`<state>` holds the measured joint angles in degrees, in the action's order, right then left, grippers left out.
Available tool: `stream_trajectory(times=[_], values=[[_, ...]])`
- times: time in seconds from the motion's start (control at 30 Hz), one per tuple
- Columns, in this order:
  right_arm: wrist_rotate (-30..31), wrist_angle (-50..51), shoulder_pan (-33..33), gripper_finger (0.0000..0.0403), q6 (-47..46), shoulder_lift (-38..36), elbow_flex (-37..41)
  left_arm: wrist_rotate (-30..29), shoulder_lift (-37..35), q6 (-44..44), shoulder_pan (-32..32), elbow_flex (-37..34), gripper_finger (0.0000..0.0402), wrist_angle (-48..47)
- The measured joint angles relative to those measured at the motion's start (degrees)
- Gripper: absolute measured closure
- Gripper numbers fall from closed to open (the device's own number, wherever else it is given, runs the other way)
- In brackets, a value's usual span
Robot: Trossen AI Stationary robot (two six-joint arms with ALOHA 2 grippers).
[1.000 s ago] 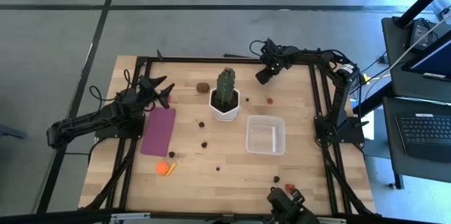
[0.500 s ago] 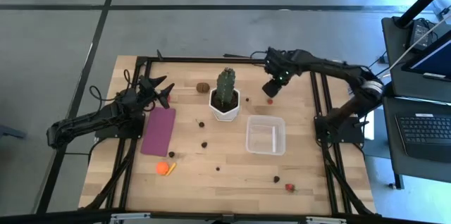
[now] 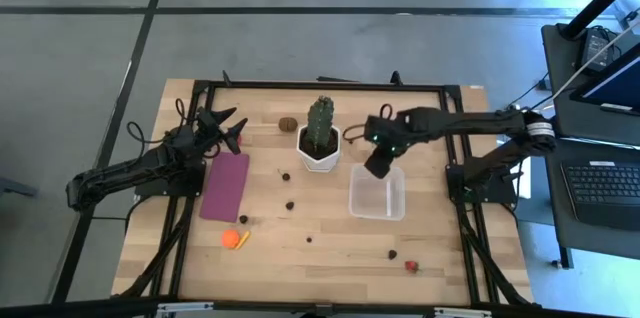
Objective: Pick and placing Produce into tupperware
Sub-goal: Put the strawberry into the transparent bin
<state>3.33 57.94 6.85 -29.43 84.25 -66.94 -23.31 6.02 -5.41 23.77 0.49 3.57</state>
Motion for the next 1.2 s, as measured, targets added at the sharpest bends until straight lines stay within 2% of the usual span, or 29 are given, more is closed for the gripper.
stream_trajectory(times=[0.33,0.63,1.2], values=[[0.06,-0.28,-6.9,0.0305,-4.45,9.27,0.02,-0.01,0.0,0.0,0.0,0.0,0.0157,0.02],[0.04,-0.51,-10.15,0.0303,-4.99,18.4,0.02,0.0,0.0,0.0,0.0,0.0,0.0157,0.02],[-0.08,-1.19,-10.53,0.0257,-0.03,19.17,0.02,0.0,0.0,-0.07,0.0,0.0,0.0157,0.04]])
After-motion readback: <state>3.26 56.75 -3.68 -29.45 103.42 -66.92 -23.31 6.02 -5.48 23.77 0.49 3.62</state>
